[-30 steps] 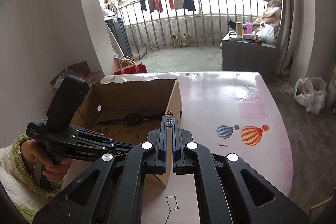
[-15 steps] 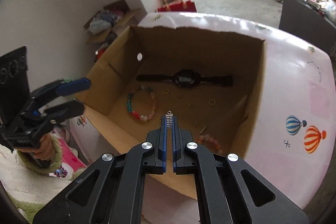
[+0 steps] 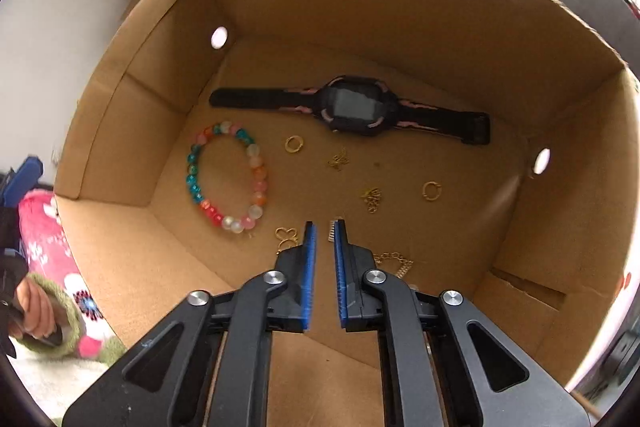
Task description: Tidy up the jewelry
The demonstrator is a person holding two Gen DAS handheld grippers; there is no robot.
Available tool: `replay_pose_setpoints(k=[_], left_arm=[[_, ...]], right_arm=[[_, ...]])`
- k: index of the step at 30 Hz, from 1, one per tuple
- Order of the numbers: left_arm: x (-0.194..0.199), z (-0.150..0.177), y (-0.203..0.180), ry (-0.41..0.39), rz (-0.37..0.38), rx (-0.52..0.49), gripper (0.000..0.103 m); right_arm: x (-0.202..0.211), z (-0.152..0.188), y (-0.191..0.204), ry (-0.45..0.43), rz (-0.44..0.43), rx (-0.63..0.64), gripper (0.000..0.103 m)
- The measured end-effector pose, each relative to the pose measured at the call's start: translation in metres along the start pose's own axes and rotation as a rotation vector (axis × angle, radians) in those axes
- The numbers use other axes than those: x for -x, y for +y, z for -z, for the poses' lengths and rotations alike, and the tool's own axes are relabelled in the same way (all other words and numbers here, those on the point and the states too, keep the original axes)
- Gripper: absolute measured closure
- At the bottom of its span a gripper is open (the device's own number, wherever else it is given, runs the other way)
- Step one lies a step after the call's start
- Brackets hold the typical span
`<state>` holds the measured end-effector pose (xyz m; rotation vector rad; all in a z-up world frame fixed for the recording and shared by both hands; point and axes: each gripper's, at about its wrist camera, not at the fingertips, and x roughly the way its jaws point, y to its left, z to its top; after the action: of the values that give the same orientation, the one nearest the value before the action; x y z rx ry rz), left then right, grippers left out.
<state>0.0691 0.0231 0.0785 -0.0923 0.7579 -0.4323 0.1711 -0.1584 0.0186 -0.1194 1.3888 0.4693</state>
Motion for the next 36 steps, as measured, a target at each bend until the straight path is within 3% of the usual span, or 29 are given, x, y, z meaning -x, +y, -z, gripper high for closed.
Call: replay_pose_setpoints(k=[5, 8, 11, 13, 15, 17, 19, 22, 23, 28, 32, 36], left_arm=[[0.0, 0.005, 0.001, -0.008, -0.023, -0.015, 0.028], [0.002, 0.006, 0.0, -0.015, -0.021, -0.012, 0.025], [0.003, 0.009, 0.004, -0.034, -0.048, -0.014, 0.023], [0.0, 0.009, 0.012, -0.036, -0.073, 0.021, 0.022], [-0.003, 0.009, 0.026, -0.031, -0.069, 0.095, 0.021], [-0.012, 0.01, 0.042, -0.012, -0.028, 0.188, 0.021], [-0.031, 0.012, 0.057, 0.062, 0.038, 0.279, 0.021], [-0.048, 0.016, 0.063, 0.121, 0.113, 0.353, 0.021], [-0.048, 0.017, 0.062, 0.115, 0.102, 0.356, 0.021], [-0.045, 0.02, 0.053, 0.109, 0.078, 0.351, 0.021], [-0.04, 0.026, 0.049, 0.104, 0.053, 0.316, 0.021], [-0.029, 0.032, 0.047, 0.121, 0.074, 0.309, 0.021]], right_arm=[[0.042, 0.016, -0.008, -0.141, -0.036, -0.061, 0.081], [0.078, 0.039, -0.01, -0.283, -0.069, -0.106, 0.068], [0.114, 0.072, -0.012, -0.457, -0.049, -0.15, 0.054], [0.127, 0.099, -0.025, -0.552, -0.03, -0.237, 0.049], [0.134, 0.116, -0.05, -0.592, -0.044, -0.343, 0.044], [0.117, 0.136, -0.081, -0.574, -0.119, -0.487, 0.044], [0.093, 0.145, -0.101, -0.516, -0.189, -0.592, 0.044], [0.064, 0.146, -0.107, -0.429, -0.304, -0.619, 0.044], [0.057, 0.144, -0.104, -0.405, -0.351, -0.614, 0.044], [0.061, 0.134, -0.086, -0.392, -0.244, -0.569, 0.042], [0.064, 0.137, -0.086, -0.383, -0.24, -0.553, 0.042], [0.066, 0.141, -0.083, -0.382, -0.235, -0.553, 0.042]])
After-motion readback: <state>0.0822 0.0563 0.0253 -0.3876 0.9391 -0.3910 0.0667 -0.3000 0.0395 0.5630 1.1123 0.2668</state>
